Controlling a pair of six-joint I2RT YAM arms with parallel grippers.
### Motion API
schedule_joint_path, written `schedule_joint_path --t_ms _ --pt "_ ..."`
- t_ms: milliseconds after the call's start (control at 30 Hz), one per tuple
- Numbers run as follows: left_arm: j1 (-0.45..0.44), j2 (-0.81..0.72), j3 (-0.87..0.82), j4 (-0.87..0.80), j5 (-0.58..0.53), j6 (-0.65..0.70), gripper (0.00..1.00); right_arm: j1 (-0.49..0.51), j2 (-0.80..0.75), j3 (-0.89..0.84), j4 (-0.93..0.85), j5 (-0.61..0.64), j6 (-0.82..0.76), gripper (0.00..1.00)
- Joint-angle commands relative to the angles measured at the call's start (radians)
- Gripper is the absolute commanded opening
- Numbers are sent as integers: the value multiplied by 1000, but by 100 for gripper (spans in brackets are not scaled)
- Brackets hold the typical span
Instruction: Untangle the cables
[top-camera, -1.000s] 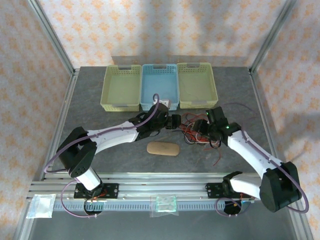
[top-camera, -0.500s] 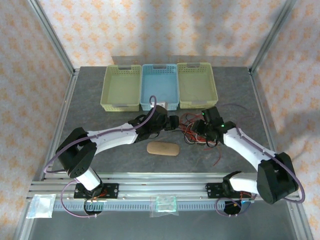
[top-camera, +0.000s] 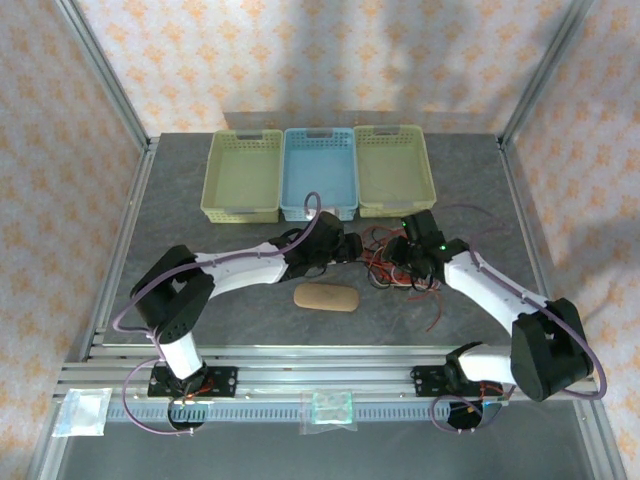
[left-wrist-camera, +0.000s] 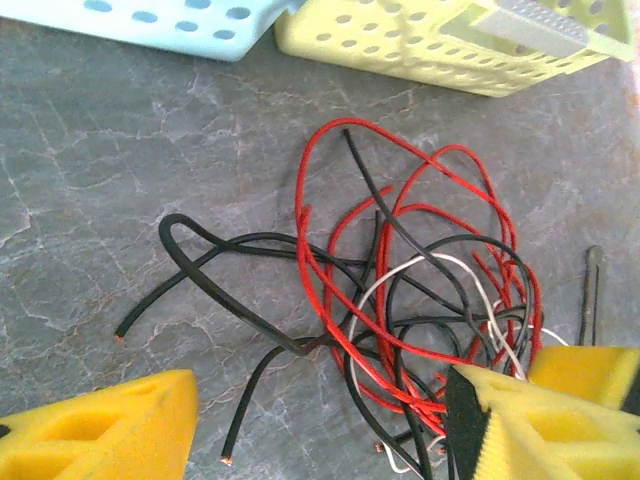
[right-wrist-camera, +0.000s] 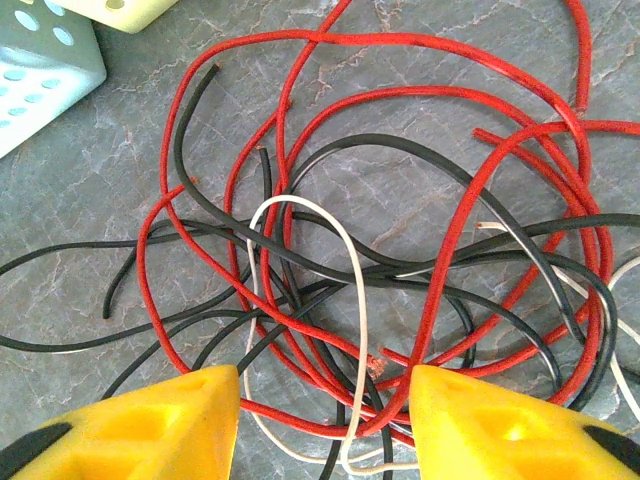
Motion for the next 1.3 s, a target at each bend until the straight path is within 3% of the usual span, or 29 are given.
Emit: schedule_joint_path --t_ms 0,700,1100,1267 --pt "-6 35 67 -51 -39 -65 67 5 -24 13 11 24 8 48" --pt "1 158 203 -221 -128 -104 45 5 -99 42 -15 54 -5 46" --pt "5 181 216 -216 -128 -88 19 5 -153 38 4 50 -10 42" --pt "4 94 180 -143 -131 -65 7 6 -165 13 125 -103 -34 41"
